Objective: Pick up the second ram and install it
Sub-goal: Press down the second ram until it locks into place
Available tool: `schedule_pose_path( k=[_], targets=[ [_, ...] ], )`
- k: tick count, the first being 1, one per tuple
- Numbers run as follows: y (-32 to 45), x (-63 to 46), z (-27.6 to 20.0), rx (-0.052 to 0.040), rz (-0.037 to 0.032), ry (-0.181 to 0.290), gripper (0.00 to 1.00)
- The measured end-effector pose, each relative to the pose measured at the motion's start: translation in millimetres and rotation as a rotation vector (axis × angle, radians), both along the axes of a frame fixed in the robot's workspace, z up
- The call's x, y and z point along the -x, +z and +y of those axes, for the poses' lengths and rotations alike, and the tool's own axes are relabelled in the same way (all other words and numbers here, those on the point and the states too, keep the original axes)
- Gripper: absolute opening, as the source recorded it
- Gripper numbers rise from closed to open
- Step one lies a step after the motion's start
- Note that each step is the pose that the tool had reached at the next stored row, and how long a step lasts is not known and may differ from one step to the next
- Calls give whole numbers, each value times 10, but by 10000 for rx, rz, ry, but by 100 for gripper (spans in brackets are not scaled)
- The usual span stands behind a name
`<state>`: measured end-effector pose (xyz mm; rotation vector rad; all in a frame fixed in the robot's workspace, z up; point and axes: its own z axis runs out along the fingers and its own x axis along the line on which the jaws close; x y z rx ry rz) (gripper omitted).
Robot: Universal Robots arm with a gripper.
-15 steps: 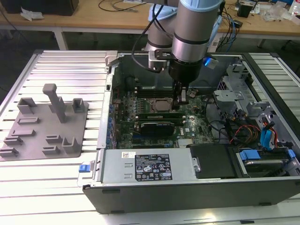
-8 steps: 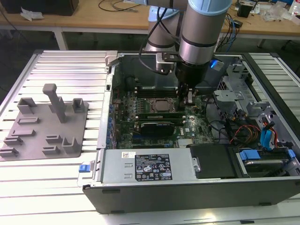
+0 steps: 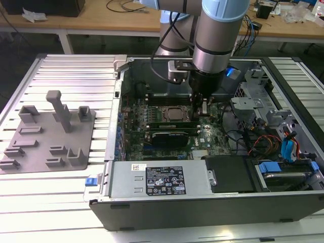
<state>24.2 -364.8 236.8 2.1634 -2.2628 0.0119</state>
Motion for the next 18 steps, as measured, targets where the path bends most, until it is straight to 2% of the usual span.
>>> schedule_pose_path(
  k=[6,15,18],
  targets=[
    [-51,0,0,5,-6,1,8],
    [-82,0,0,3,-13,0,8],
    [12,0,1,0,-14,-2,8]
  ],
)
